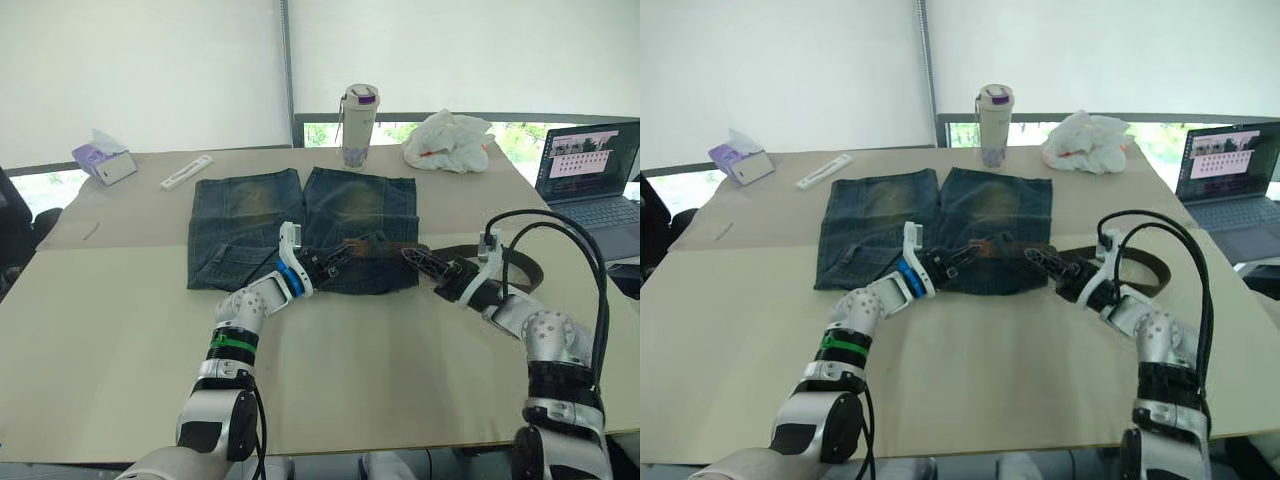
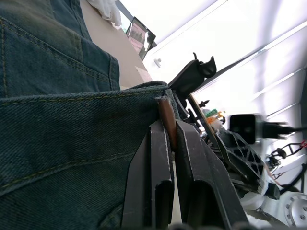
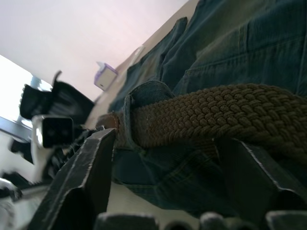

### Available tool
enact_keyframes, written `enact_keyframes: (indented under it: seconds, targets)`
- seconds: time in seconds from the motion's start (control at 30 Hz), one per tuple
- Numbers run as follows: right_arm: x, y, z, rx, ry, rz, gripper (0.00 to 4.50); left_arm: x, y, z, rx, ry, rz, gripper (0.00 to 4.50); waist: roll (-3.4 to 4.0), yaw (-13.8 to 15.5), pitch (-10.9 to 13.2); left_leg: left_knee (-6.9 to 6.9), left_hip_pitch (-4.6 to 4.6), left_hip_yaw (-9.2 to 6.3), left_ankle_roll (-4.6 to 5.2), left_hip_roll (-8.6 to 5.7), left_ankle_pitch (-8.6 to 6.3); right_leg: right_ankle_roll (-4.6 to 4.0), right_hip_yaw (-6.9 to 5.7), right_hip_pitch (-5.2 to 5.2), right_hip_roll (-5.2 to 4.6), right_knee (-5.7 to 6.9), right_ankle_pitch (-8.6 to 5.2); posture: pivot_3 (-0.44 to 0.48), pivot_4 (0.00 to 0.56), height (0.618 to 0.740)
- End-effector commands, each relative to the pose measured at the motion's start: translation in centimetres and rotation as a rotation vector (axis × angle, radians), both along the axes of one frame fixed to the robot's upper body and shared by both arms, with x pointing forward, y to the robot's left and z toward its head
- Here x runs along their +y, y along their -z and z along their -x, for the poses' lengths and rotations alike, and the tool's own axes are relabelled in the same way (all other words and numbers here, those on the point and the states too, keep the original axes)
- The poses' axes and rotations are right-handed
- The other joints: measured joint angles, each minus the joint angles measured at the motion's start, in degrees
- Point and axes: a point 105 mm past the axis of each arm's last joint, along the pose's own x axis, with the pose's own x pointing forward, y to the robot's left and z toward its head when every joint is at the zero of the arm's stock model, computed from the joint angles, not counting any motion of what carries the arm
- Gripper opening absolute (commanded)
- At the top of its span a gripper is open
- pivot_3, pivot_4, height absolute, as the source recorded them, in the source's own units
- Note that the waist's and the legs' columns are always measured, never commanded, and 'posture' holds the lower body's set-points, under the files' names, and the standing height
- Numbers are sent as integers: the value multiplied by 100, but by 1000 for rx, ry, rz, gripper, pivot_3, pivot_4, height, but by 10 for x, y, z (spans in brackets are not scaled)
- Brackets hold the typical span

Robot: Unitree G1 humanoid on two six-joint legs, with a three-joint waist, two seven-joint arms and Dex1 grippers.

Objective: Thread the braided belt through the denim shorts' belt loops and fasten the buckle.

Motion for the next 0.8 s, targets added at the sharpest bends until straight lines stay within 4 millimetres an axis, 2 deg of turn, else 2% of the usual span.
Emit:
enact_keyframes:
  seconds: [0.03, 0.1, 0.2, 0.27, 0.33, 0.43, 0.7, 0.73, 0.8]
  targets:
    - [11, -11, 1, -167, -76, 199, 3852, 1, -8, -2, -47, -8, -12, 0, 0, -6, 0, 0, 2, 0, 0, 1, 0, 0, 0, 0, 2, 1, 0, 0, 150, 740]
    - [17, -1, 1, -179, -121, 321, 3852, 1, -8, -2, -54, -7, -19, 0, -1, -2, 1, 0, 2, -1, -1, 1, 1, -1, 0, 0, 2, 2, 0, 0, 150, 740]
    - [22, 9, -4, -178, -137, 393, 3852, 0, -8, -2, -58, -7, -25, 0, -2, 14, 1, 1, 2, -2, -2, 1, 1, -1, 0, 1, 1, 1, 1, 0, 150, 740]
    - [19, 16, -11, -185, -109, 477, 3852, 1, -8, -2, -62, -11, -25, 0, -2, 25, 1, 1, 2, -4, -3, 0, 2, -2, 0, 1, -1, 1, 1, 0, 150, 740]
    - [17, 16, -15, -196, -96, 490, 3852, 2, -10, -2, -65, -16, -19, 0, -2, 37, 1, 2, 2, -6, -3, 0, 2, -3, 0, 0, -2, 1, 2, 0, 150, 740]
    - [17, 12, -15, -200, -97, 456, 3059, 3, -10, -2, -67, -18, -21, 0, -2, 49, 1, 1, 1, -12, -3, 0, 2, -3, 0, 0, -3, 0, 2, 0, 150, 740]
    - [4, 17, -10, -135, -60, 443, 294, 14, -4, -2, -70, -44, -55, 0, -1, 49, 1, 0, 3, -21, -3, 1, 2, -4, 1, 1, -3, 1, 3, 0, 150, 740]
    - [1, 17, -9, -117, -50, 435, 21, 15, -3, -2, -72, -50, -67, 0, -1, 49, 1, 0, 4, -22, -3, 1, 2, -5, 1, 1, -3, 2, 3, 0, 150, 740]
    - [-6, 17, -5, -92, -19, 422, 21, 21, -2, -1, -83, -57, -98, 0, -1, 58, 1, 0, 3, -25, -3, 0, 2, -5, 2, 1, -4, 2, 3, 0, 150, 740]
